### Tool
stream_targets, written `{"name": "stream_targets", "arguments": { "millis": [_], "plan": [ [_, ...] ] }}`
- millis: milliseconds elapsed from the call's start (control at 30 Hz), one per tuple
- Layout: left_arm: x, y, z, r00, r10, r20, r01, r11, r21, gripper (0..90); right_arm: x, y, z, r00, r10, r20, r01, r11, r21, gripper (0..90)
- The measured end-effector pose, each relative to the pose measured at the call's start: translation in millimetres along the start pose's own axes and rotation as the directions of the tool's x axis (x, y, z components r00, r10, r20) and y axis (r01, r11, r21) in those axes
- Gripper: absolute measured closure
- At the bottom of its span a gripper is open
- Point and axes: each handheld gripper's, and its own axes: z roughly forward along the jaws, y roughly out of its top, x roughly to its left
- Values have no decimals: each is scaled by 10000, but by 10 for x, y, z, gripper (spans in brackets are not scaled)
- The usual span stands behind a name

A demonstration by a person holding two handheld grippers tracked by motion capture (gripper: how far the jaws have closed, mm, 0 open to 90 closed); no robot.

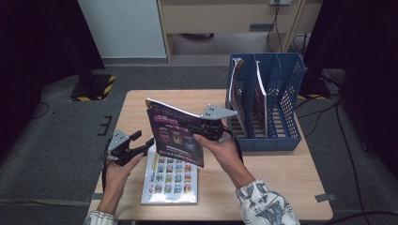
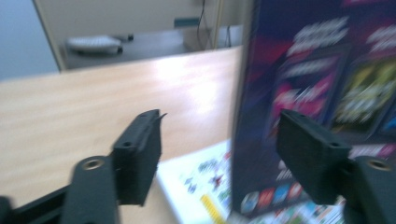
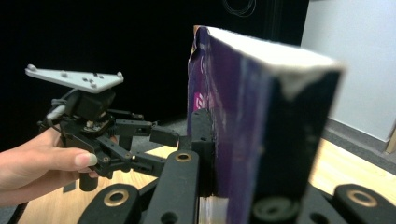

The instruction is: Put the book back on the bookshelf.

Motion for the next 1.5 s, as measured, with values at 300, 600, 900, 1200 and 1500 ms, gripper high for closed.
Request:
{"name": "stream_targets", "arguments": {
  "millis": [300,600,900,1200,1500],
  "plan": [
    [123,-103,6,9986,-195,-490,218,9987,466,250,-17,6,-60,10000,58,8,-57,9995,-318,838],
    [139,-128,19,9984,-247,-516,278,9977,614,248,-16,-11,-81,9999,-10,-152,5,9996,-287,836],
    [131,-134,26,9985,-181,-508,216,9974,692,248,-28,-11,-85,10000,-12,-6,12,9998,-195,836],
    [131,-150,34,9986,-166,-505,205,9967,783,248,-7,0,-89,10000,-96,10,96,9998,-182,839],
    [166,-186,38,9967,7,-814,83,9939,1103,225,-4,88,-157,9993,-95,370,114,9986,-508,839]
  ]
}}
